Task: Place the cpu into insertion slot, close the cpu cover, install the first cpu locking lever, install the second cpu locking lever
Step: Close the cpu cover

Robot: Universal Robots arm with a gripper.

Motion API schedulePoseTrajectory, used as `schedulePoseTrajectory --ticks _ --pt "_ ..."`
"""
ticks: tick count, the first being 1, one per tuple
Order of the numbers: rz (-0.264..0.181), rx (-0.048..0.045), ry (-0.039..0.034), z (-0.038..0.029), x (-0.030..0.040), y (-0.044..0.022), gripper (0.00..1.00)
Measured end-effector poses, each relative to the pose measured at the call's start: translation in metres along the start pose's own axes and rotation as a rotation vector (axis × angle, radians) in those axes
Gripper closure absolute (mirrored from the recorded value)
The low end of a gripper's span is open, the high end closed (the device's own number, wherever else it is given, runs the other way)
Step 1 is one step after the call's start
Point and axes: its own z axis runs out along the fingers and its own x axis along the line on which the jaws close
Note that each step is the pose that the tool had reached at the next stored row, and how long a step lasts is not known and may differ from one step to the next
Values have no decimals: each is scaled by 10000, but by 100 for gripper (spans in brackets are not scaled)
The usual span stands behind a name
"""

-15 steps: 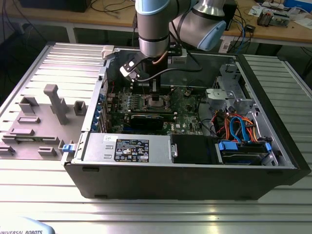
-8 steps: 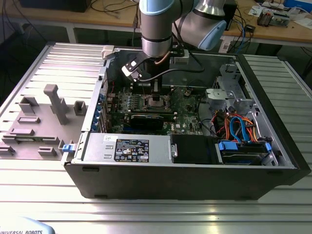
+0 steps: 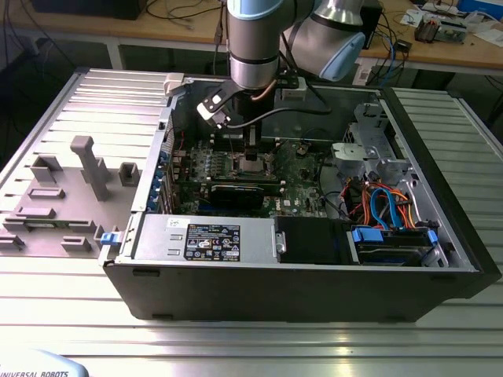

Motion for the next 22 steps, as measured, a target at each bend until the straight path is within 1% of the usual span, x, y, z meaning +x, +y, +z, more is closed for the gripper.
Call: schedulePoseTrajectory --ticks 1,15,17,22 --pt "-2 -1 3 -9 0 2 89" --pt "-1 0 2 -10 0 4 89" --pt "-4 1 1 -10 0 17 89" --pt "-1 1 2 -6 1 72 89"
